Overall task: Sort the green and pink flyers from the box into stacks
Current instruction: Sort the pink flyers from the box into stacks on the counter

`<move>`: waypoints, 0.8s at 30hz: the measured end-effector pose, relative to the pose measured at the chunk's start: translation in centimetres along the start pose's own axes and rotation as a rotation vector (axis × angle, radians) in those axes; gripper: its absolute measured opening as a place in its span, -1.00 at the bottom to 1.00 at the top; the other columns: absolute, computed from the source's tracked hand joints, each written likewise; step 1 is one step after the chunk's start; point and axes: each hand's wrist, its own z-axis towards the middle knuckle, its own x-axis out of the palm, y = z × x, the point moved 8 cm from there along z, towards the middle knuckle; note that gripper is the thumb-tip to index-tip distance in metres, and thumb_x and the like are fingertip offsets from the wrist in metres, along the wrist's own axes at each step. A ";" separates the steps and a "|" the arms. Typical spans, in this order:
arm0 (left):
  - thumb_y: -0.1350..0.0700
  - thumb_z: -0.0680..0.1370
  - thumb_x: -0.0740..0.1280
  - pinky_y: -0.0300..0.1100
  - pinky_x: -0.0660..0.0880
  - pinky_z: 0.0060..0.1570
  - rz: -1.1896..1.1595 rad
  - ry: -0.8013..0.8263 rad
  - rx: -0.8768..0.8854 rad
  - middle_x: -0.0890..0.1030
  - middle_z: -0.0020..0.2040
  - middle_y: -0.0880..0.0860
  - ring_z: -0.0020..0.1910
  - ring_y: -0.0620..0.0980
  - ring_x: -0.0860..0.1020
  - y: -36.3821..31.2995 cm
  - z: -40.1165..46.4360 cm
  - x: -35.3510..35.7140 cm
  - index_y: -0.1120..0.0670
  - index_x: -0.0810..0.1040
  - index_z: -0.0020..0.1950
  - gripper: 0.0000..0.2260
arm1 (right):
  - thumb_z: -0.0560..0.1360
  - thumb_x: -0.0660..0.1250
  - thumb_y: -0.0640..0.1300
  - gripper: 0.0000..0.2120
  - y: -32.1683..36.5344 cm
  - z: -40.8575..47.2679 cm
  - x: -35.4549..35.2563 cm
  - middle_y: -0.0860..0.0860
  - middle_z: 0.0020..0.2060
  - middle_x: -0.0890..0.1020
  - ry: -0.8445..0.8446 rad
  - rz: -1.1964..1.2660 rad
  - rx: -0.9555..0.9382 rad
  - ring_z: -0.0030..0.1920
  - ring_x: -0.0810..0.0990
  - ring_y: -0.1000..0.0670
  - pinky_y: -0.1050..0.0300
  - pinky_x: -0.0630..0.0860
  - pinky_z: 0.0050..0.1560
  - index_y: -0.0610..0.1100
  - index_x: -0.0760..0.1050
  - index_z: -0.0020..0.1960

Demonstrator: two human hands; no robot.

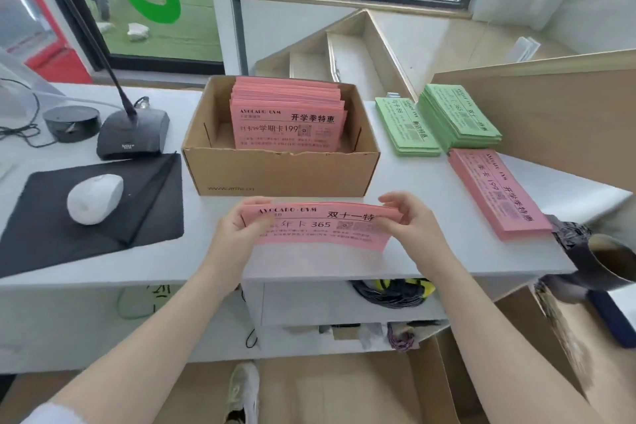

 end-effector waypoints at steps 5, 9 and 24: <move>0.07 0.61 0.15 -0.40 0.42 -0.28 -0.022 -0.095 0.030 0.53 -0.25 -0.03 -0.31 -0.21 0.51 -1.3 -0.9 0.6 0.11 0.49 -0.11 -0.80 | 0.43 0.37 -0.34 -0.72 -0.7 -0.9 1.3 0.01 -0.11 0.65 0.011 0.239 0.041 -0.15 0.62 0.18 0.38 0.51 -0.18 -0.17 0.48 0.11; -0.01 0.61 0.15 -0.30 0.41 -0.23 0.001 -0.136 0.041 0.54 -0.23 -0.03 -0.25 -0.14 0.50 -1.1 -0.6 0.6 0.04 0.46 -0.14 -0.80 | 0.42 0.37 -0.38 -0.81 -1.0 -0.5 2.6 -0.02 -0.16 0.67 -0.006 0.288 0.044 -0.18 0.64 0.13 0.29 0.52 -0.17 -0.16 0.50 -0.04; 0.30 0.58 0.21 -0.17 0.42 0.25 0.304 0.151 0.083 0.61 0.12 -0.04 0.15 -0.16 0.54 1.2 1.3 1.9 0.06 0.44 0.23 -0.74 | 0.43 0.37 -0.35 -0.83 -1.9 -0.3 1.2 -0.03 -0.16 0.66 -0.041 0.304 -0.016 -0.18 0.63 0.13 0.32 0.51 -0.17 -0.13 0.43 -0.14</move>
